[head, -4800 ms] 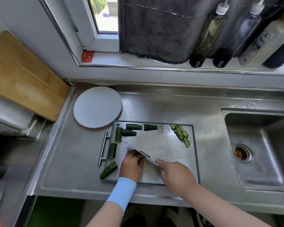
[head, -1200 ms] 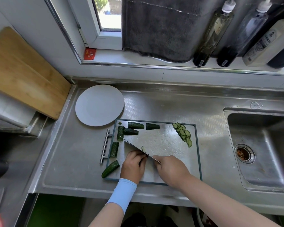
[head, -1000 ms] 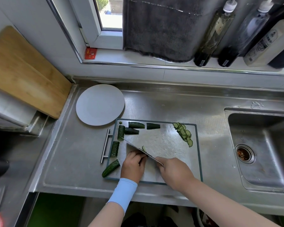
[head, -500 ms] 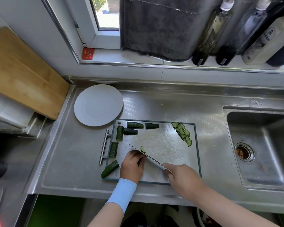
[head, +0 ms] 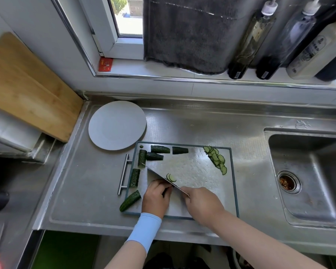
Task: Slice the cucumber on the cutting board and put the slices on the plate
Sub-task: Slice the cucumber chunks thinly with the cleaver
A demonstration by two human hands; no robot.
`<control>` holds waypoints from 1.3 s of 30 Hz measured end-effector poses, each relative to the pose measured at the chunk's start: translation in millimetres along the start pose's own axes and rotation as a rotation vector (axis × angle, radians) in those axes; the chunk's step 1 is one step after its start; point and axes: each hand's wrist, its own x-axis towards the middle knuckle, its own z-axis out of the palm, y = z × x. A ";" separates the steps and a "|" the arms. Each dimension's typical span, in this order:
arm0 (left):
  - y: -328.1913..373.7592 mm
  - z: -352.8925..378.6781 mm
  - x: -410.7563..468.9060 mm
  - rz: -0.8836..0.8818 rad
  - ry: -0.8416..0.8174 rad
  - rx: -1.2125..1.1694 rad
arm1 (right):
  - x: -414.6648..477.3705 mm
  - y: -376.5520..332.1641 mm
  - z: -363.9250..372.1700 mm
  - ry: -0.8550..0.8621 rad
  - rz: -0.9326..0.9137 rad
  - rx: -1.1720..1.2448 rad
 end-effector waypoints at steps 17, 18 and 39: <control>1.3 -1.7 2.2 -0.018 -0.031 -0.026 | -38.0 25.0 -5.3 0.049 -0.011 -0.026; 1.3 -1.8 2.3 -0.018 -0.028 -0.028 | -37.6 25.1 -4.6 0.047 -0.012 -0.022; 1.4 -7.6 -0.1 0.071 -0.047 0.009 | -4.9 -3.3 -2.7 -0.007 0.009 -0.010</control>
